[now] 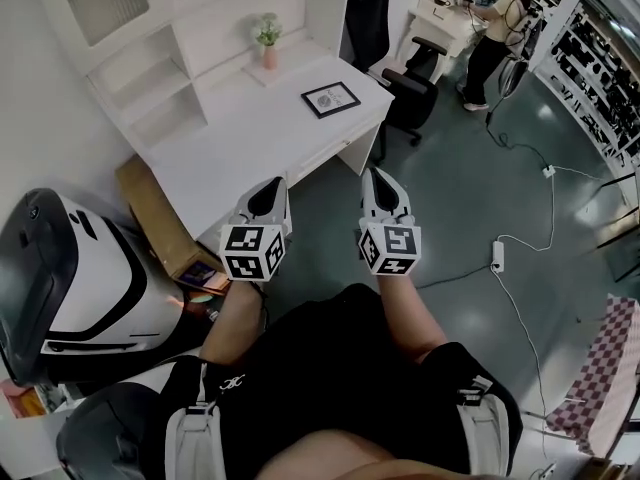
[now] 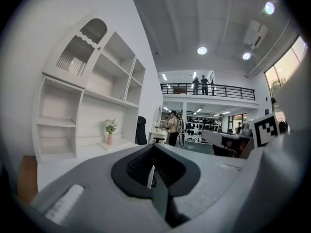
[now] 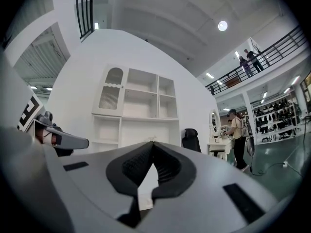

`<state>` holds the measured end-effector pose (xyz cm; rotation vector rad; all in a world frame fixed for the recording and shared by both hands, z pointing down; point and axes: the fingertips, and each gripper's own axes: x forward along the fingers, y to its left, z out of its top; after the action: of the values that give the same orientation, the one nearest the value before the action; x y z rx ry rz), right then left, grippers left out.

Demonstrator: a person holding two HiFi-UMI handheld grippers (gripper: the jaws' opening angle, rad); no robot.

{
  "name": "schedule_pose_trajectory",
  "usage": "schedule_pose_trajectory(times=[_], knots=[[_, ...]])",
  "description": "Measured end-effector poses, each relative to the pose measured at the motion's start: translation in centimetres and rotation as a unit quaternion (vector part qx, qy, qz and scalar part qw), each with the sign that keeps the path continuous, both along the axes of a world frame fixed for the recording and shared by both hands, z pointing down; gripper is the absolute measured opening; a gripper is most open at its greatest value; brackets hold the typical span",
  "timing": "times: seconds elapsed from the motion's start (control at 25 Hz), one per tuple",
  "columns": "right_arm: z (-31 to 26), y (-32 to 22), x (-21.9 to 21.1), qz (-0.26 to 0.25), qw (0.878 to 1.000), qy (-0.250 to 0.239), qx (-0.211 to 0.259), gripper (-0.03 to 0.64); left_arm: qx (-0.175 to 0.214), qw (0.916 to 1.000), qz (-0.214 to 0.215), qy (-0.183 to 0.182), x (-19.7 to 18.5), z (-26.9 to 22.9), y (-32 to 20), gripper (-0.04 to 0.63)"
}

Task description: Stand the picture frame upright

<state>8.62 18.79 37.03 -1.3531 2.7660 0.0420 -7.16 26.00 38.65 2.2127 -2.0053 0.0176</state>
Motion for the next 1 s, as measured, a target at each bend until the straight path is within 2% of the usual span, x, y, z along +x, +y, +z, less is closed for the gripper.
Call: schedule_pose_trajectory(times=[0.56,0.8,1.0], knots=[[-0.4,-2.5,-1.6,-0.003,1.0,0.002,0.01,0.002,0.009,0.9999,-0.008,-0.006,-2.0,0.4,-1.4,0.015],[0.2,-7.2,-1.1,-0.001,1.0,-0.007,0.008,0.002,-0.001,0.9997,-0.002,-0.023,-1.7,1.4,-6.1,0.017],[1.0,-14.2,-1.8,-0.008,1.0,-0.016,0.002,0.002,0.001,0.9994,-0.01,-0.033,-2.2,1.5,-12.7,0.017]])
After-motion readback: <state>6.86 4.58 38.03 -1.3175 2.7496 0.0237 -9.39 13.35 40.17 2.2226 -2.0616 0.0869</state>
